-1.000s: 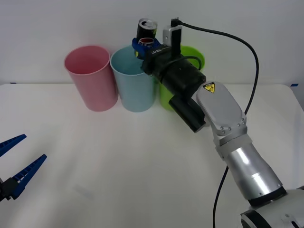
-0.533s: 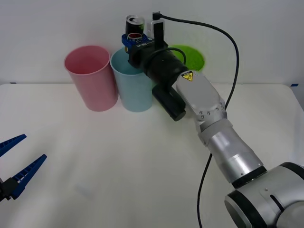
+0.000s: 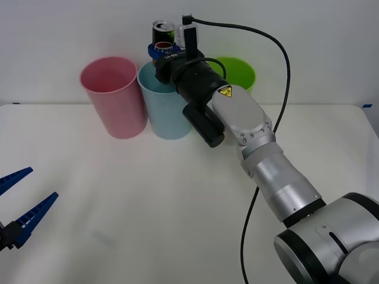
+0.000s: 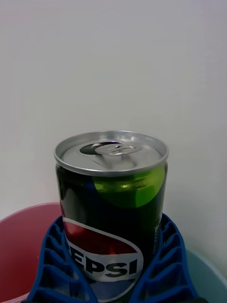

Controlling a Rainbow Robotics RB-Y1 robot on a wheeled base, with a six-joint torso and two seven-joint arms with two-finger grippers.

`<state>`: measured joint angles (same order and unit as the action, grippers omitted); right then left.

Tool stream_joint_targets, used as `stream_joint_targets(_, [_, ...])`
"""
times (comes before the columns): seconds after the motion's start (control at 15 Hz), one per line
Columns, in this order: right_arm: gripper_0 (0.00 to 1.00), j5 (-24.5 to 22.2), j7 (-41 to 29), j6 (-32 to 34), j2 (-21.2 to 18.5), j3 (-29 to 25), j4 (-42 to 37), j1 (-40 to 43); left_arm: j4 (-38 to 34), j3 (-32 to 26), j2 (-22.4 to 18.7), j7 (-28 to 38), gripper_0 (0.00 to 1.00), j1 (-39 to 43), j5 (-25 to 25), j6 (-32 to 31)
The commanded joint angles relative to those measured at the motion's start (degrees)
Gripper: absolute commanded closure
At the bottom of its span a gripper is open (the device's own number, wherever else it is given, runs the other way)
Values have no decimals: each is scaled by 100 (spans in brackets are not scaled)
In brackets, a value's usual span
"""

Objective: Grasp the object on the table and drop it into the matching bin: aluminum can to the light blue bin, PET bottle to the pink bin.

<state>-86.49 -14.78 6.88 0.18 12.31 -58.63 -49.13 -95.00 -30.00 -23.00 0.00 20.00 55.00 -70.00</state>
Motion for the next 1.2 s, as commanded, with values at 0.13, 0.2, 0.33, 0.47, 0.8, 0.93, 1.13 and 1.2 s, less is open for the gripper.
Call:
stream_joint_targets(0.13, [64, -8, 63, -2, 0, -9, 1, 0, 0, 0, 0, 0, 0, 0, 0, 0])
stream_joint_targets(0.2, [21, -8, 98, -2, 0, -26, -8, 0, 0, 0, 0, 0, 0, 0, 0, 0])
stream_joint_targets(0.33, [0, -26, 169, -2, 0, -44, -8, 0, 0, 0, 0, 0, 0, 0, 0, 0])
stream_joint_targets(0.47, [0, -26, 213, 7, 0, -44, -8, 9, 0, 0, 0, 0, 0, 0, 0, 0])
stream_joint_targets(0.8, [0, -35, 274, 402, -35, -273, -175, 140, 0, 0, 0, 0, 0, 0, 0, 0])
stream_joint_targets(0.93, [0, -35, 292, 473, -114, -237, -483, 360, 0, 0, 0, 0, 0, 0, 0, 0])
stream_joint_targets(1.13, [0, -26, 256, 578, -369, -62, -1019, 756, 0, 0, 0, 0, 0, 0, 0, 0])
stream_joint_targets(1.2, [0, -26, 256, 622, -457, -18, -1221, 905, 0, 0, 0, 0, 0, 0, 0, 0])
